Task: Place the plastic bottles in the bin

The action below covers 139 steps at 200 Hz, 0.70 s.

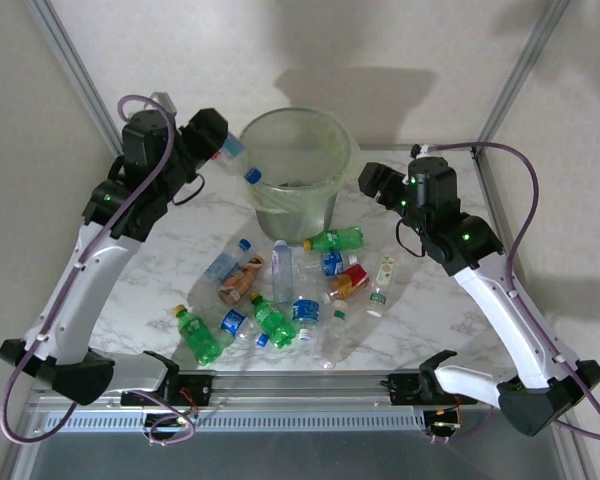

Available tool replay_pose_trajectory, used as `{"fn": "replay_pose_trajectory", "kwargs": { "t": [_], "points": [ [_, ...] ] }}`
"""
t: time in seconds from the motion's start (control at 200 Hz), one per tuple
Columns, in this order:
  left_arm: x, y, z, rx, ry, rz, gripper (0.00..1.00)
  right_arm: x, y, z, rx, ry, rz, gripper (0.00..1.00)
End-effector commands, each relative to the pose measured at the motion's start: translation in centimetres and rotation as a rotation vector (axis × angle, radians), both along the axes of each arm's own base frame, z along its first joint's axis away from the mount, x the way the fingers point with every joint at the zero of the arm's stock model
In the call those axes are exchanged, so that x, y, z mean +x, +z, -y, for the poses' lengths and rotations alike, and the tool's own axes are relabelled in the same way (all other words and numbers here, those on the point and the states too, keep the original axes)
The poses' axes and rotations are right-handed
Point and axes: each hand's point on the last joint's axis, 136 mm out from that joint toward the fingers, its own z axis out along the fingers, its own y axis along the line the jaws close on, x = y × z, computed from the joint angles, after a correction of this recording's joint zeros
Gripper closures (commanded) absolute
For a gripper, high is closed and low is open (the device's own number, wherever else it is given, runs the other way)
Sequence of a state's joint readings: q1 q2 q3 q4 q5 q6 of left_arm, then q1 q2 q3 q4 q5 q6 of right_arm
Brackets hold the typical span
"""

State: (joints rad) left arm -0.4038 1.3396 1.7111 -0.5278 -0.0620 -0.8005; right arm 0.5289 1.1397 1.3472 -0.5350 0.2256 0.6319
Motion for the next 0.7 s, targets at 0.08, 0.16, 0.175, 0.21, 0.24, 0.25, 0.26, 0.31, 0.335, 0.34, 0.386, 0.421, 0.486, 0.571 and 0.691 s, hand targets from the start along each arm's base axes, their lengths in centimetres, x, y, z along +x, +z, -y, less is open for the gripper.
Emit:
{"fn": "replay_pose_trajectory", "kwargs": {
  "t": [0.08, 0.16, 0.175, 0.21, 0.24, 0.25, 0.26, 0.31, 0.335, 0.34, 0.386, 0.421, 0.486, 0.571, 0.691],
  "points": [
    [5.0, 0.5, 2.5, -0.07, -0.029, 0.053, 0.41, -0.3, 0.3, 0.4, -0.011, -0.009, 0.003, 0.19],
    [6.7, -1.0, 3.0, -0.052, -0.019, 0.019, 0.41, -0.5, -0.3, 1.0, -0.028, -0.035, -0.017, 0.18],
    [7.0, -1.4, 3.1, -0.047, -0.021, 0.013, 0.4, -0.6, -0.4, 1.1, -0.031, -0.039, -0.02, 0.18],
    [7.5, -2.1, 3.3, -0.041, -0.019, 0.0, 0.39, -0.7, -0.7, 1.4, -0.04, -0.051, -0.032, 0.17],
    [8.0, -2.7, 3.5, -0.036, -0.016, -0.009, 0.39, -0.7, -1.1, 1.7, -0.051, -0.063, -0.044, 0.16],
    [8.1, -2.8, 3.5, -0.033, -0.015, -0.011, 0.38, -0.7, -1.3, 1.8, -0.054, -0.068, -0.049, 0.16],
    [8.2, -3.0, 3.6, -0.031, -0.016, -0.014, 0.38, -0.8, -1.4, 1.9, -0.057, -0.071, -0.052, 0.16],
    [8.9, -3.8, 3.9, -0.026, -0.02, -0.026, 0.36, -0.9, -2.0, 2.2, -0.07, -0.085, -0.07, 0.16],
    [9.1, -4.0, 4.1, -0.022, -0.024, -0.031, 0.36, -0.9, -2.2, 2.3, -0.074, -0.09, -0.077, 0.16],
    [9.1, -4.1, 4.1, -0.021, -0.024, -0.034, 0.36, -0.9, -2.3, 2.3, -0.075, -0.091, -0.078, 0.16],
    [9.6, -4.6, 4.4, -0.016, -0.027, -0.045, 0.34, -1.0, -2.7, 2.5, -0.081, -0.099, -0.089, 0.15],
    [9.8, -4.9, 4.5, -0.01, -0.029, -0.052, 0.3, -1.0, -2.9, 2.6, -0.084, -0.105, -0.094, 0.14],
    [10.0, -5.2, 4.6, 0.0, -0.027, -0.062, 0.23, -1.0, -3.3, 3.1, -0.095, -0.131, -0.107, 0.11],
    [10.1, -5.5, 4.4, 0.022, -0.014, -0.069, 0.15, -0.8, -3.8, 3.9, -0.11, -0.176, -0.126, 0.08],
    [9.6, -5.0, 4.0, 0.046, -0.002, -0.064, 0.1, -0.6, -4.6, 5.6, -0.127, -0.26, -0.156, 0.01]
  ]
}}
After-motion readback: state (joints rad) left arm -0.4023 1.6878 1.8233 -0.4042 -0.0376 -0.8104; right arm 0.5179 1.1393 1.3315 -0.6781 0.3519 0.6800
